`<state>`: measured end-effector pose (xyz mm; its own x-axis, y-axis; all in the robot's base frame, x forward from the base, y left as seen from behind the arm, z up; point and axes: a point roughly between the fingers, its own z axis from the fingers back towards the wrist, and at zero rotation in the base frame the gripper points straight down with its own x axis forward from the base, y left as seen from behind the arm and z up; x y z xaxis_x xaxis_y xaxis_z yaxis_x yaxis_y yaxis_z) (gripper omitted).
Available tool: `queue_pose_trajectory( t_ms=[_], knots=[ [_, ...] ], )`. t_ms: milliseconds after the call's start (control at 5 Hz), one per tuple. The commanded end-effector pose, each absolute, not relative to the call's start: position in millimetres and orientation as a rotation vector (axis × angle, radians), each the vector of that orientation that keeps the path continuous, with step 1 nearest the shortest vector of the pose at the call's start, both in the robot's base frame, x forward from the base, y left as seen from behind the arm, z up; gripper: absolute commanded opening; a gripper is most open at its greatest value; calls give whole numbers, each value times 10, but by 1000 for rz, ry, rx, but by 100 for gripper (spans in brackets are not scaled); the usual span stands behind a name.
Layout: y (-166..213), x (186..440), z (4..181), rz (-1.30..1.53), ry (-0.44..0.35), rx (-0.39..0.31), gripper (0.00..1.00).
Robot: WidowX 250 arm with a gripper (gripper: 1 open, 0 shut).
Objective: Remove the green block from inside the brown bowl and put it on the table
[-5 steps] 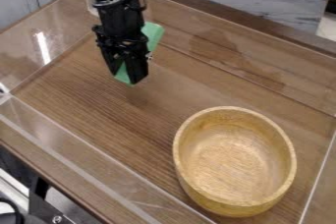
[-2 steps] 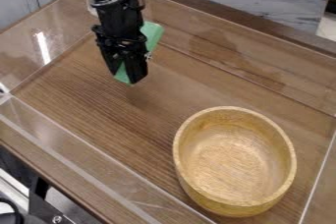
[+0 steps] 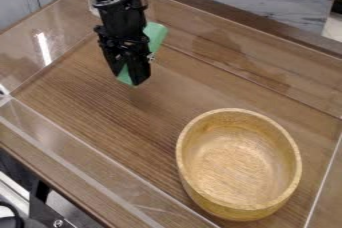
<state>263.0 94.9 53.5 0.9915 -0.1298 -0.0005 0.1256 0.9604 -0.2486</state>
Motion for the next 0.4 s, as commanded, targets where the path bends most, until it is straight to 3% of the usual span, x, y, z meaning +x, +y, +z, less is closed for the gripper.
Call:
queue_pose_trajectory(
  t_ms=[0,200],
  knots=[
    [1006,2675,620,-124,-19,-237,0],
    [1055,2690,600,-122,-18,-241,0]
  ],
)
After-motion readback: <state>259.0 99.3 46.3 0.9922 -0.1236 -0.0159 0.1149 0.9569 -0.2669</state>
